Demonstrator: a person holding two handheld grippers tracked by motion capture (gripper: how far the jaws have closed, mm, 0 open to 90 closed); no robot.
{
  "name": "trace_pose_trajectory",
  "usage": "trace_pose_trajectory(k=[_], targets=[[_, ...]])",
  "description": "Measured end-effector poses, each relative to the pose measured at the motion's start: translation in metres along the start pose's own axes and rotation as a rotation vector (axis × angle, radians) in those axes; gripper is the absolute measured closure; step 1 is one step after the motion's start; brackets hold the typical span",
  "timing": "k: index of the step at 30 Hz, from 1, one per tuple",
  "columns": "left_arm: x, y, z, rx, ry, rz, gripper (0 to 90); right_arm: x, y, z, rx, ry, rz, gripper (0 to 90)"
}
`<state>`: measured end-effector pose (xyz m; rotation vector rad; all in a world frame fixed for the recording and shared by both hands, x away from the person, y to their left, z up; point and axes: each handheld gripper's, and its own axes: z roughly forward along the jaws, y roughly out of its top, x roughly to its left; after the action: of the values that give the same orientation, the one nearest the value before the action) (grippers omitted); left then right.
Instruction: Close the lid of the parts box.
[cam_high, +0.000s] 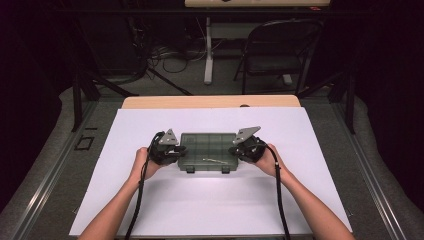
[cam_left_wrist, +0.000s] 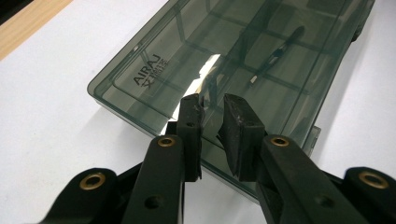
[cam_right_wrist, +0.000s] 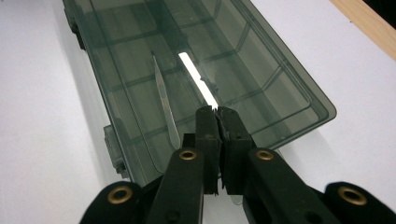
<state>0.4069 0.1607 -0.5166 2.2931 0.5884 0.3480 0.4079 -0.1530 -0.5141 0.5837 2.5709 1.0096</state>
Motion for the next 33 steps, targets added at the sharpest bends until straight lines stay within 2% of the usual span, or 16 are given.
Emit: trace_pose_trajectory(k=[2,4,8,11,14,16,19,24,28,29,30,31,33], targets=[[0.001,-0.001,0.0,-0.006,-0.025,-0.011,74.6,0.0,0.0,0.0,-0.002,-0.001,0.014,88.3],[0.0,0.0,-0.001,-0.003,-0.022,-0.01,67.6,0.002,0.0,0.0,-0.001,-0.019,0.008,84.0],[-0.001,0.0,-0.002,0.001,-0.021,0.001,58.9,0.001,0.001,-0.003,0.012,-0.031,0.019,66.8],[-0.001,0.0,-0.004,-0.005,-0.011,-0.008,48.9,-0.001,0.002,-0.006,0.008,-0.035,0.054,52.7],[-0.002,0.0,-0.007,-0.009,-0.003,-0.022,39.2,0.0,0.004,-0.009,0.017,-0.029,0.07,38.9],[-0.003,0.0,-0.009,-0.014,0.003,-0.03,33.7,0.001,0.004,-0.011,-0.003,-0.017,0.078,30.9],[-0.003,0.0,-0.013,-0.022,0.017,-0.042,23.9,0.002,0.005,-0.014,0.002,-0.03,0.09,18.2],[-0.007,-0.003,-0.022,-0.035,0.04,-0.047,15.5,0.003,0.004,-0.018,-0.014,-0.03,0.115,9.6],[-0.01,-0.005,-0.027,-0.042,0.049,-0.055,11.0,0.005,0.004,-0.023,0.018,-0.028,0.118,4.0],[-0.011,-0.006,-0.028,-0.039,0.055,-0.063,9.9,0.005,0.002,-0.022,-0.013,-0.036,0.122,3.2],[-0.012,-0.007,-0.03,-0.04,0.059,-0.065,8.7,0.005,0.002,-0.026,0.018,-0.033,0.124,2.2],[-0.013,-0.008,-0.03,-0.04,0.058,-0.068,7.7,0.006,0.0,-0.026,-0.009,-0.038,0.132,1.8],[-0.016,-0.009,-0.032,-0.032,0.067,-0.067,5.9,0.008,-0.002,-0.029,-0.018,-0.047,0.133,0.5]])
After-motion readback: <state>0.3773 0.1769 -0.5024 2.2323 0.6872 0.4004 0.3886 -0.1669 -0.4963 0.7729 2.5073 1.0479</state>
